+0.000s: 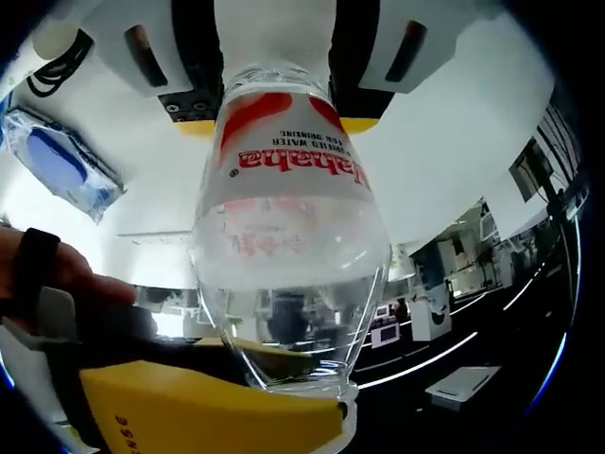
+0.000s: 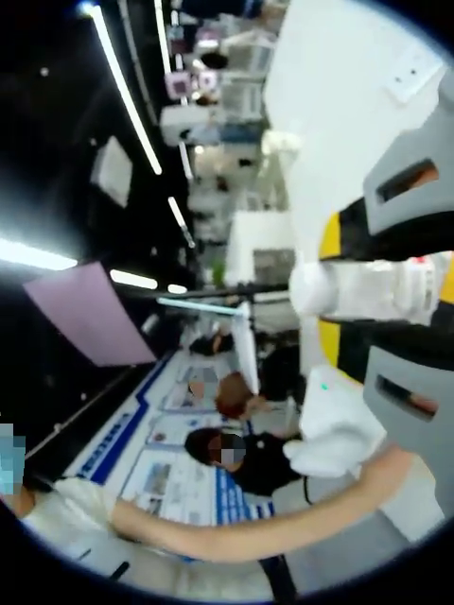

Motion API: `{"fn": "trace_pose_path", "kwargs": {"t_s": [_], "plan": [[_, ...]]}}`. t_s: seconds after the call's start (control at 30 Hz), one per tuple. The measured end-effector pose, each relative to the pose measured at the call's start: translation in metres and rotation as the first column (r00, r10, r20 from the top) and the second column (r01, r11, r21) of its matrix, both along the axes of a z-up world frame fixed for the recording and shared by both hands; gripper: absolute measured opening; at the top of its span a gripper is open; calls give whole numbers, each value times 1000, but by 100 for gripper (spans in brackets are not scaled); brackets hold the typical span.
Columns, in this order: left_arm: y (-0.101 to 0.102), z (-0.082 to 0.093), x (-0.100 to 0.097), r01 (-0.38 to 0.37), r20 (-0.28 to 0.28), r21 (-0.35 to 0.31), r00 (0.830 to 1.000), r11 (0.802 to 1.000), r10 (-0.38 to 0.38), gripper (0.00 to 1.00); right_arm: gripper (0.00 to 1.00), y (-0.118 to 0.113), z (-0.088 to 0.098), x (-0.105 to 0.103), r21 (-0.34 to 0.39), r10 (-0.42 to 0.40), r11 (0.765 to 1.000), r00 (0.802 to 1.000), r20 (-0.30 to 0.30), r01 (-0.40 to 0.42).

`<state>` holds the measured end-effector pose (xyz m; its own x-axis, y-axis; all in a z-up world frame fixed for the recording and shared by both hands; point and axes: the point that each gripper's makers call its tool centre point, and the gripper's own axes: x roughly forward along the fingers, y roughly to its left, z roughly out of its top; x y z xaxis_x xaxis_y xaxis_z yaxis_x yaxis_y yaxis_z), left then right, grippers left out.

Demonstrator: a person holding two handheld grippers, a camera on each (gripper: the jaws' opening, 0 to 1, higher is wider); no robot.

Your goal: Arrange the tabletop items into an orderly group along one side of the table until the central work area is clear of visible clutter.

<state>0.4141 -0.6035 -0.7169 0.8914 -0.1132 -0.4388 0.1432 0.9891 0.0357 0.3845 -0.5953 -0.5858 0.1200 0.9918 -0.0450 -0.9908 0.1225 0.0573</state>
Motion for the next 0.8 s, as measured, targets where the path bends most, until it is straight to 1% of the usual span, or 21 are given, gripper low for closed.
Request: {"fn": "trace_pose_path", "kwargs": {"t_s": [0.37, 0.4, 0.47, 0.53, 0.57, 0.6, 0.63, 0.7, 0.77, 0.8], "plan": [[0, -1, 1, -13, -4, 1, 1000, 1000, 13, 41, 18, 0, 1, -4, -2, 21, 1000, 999, 30, -21], [0, -1, 1, -11, -7, 1, 1000, 1000, 11, 41, 18, 0, 1, -4, -3, 19, 1000, 999, 30, -19], [-1, -3, 2, 9, -37, 7, 999, 1000, -9, 41, 18, -1, 0, -2, -17, 2, 1000, 999, 45, -1], [-1, 1, 3, 16, -27, 3, 1000, 1000, -16, 43, 19, 0, 1, -2, -24, 4, 1000, 999, 42, -3], [-2, 6, 5, 27, -5, 4, 1000, 1000, -27, 44, 19, 0, 1, -2, -30, 0, 1000, 999, 49, 2], [-3, 9, 5, 31, 0, 7, 1000, 999, -31, 44, 19, 1, 2, -2, -30, -4, 1000, 998, 57, 5], [-5, 14, 7, 43, 17, 10, 999, 999, -44, 45, 20, 2, 5, -3, -18, -1, 1000, 998, 57, 2], [-9, 19, 11, 53, 31, -14, 998, 999, -52, 53, 25, 4, 11, -3, 6, -7, 1000, 999, 52, 6], [-12, 17, 11, 51, 17, -33, 999, 998, -50, 63, 29, 4, 13, 1, -2, -33, 999, 998, 52, 33], [-12, 15, 10, 52, 7, -38, 999, 998, -52, 66, 32, 4, 13, 2, -11, -43, 999, 997, 57, 43]]}}
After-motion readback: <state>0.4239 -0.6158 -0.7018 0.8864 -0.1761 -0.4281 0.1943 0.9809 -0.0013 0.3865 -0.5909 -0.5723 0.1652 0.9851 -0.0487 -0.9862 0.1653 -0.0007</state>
